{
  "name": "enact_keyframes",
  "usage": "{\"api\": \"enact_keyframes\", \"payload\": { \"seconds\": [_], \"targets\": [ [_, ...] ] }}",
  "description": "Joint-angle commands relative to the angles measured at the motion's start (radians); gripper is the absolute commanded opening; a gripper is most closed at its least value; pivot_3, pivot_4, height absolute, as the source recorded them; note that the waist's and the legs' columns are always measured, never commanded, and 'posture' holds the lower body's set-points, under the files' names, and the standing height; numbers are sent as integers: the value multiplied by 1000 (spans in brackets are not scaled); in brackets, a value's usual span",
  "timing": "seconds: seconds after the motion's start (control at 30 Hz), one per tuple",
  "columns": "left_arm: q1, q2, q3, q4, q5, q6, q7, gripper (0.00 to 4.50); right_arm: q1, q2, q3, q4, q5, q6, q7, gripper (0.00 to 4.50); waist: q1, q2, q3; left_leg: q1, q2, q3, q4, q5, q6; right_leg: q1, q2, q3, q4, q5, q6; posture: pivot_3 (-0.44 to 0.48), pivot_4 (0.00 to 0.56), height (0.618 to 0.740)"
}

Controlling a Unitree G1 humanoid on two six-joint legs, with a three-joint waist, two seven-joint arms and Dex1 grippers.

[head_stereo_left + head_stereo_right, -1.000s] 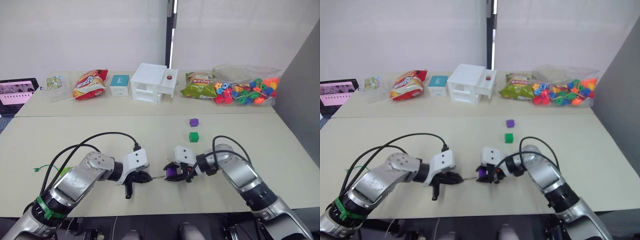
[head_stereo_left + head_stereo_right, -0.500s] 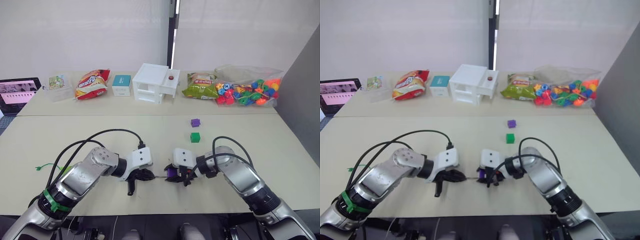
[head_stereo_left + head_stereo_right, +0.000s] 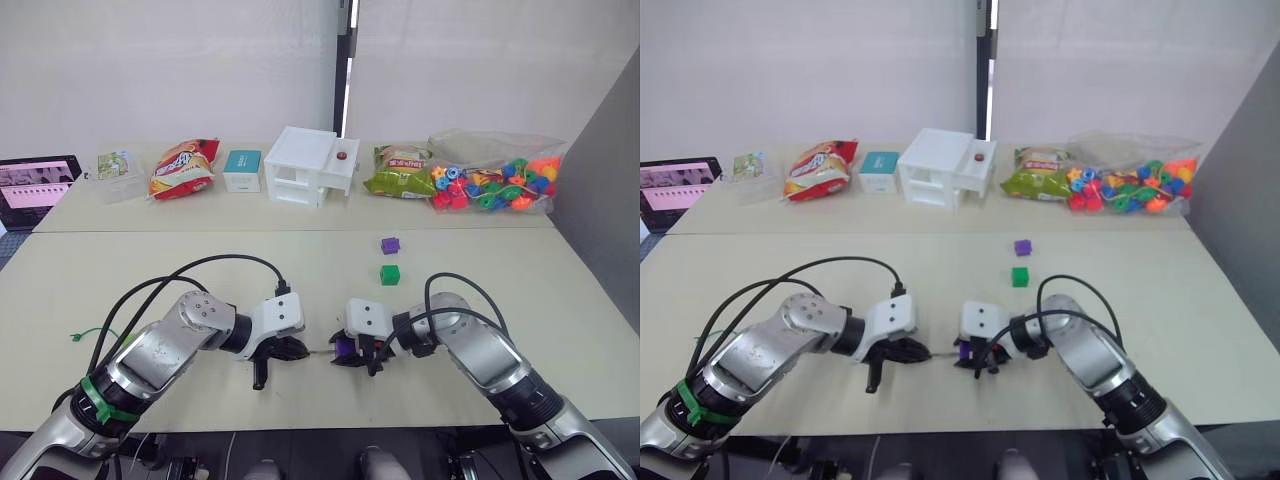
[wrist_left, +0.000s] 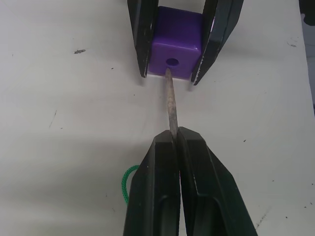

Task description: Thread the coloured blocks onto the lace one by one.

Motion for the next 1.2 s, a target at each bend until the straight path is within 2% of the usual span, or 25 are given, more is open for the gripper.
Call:
{"api": "enact_keyframes", "payload": {
  "seconds": [0.03, 0.33, 0.57, 0.9, 1.03, 1.17, 1.2],
  "targets": [
    [-11, 4, 30, -52, -21, 9, -4, 0, 6, -7, 22, -6, -6, 10, 4, 1193, 0, 0, 0, 0, 0, 0, 0, 0, 0, 0, 0, 0, 0, 0, 0, 0, 150, 740],
    [-16, 1, 40, -67, -31, 26, -5, 0, 5, -8, 25, -4, -9, 13, 3, 1193, 0, 0, 0, 0, 0, 0, 0, 0, 0, 0, 0, 0, 0, 0, 0, 0, 150, 740],
    [-32, -34, 14, -41, -23, 20, 6, 0, 3, -8, 23, -19, -5, 26, 6, 1193, 0, 0, 0, 0, 0, 0, 0, 0, 0, 0, 0, 0, 0, 0, 0, 0, 150, 740],
    [-99, -182, -68, 81, 16, -24, 20, 0, 9, -11, 23, -47, 0, 57, -2, 1193, 5, 0, 0, 0, -1, 0, 1, 0, 0, 0, 0, 0, 0, 0, 0, 0, 150, 740],
    [-113, -240, -64, 108, 20, -38, 29, 0, 13, -9, 27, -61, 3, 71, -10, 1193, 3, 0, 0, 0, 0, 0, 1, 0, 0, 0, 0, 0, 0, 0, 0, 0, 150, 740],
    [-83, -210, -25, 101, 11, -59, 10, 0, 14, -10, 26, -64, 6, 77, -16, 1193, 3, 0, 0, 0, -1, 0, 1, 0, 0, 0, 0, 0, 0, 0, 0, 0, 150, 740],
    [-71, -191, -2, 96, -2, -65, -2, 321, 14, -11, 24, -64, 7, 78, -17, 1193, 2, 0, 0, 0, 0, 0, 1, 0, 0, 0, 0, 0, 0, 0, 0, 0, 150, 740]
  ]
}}
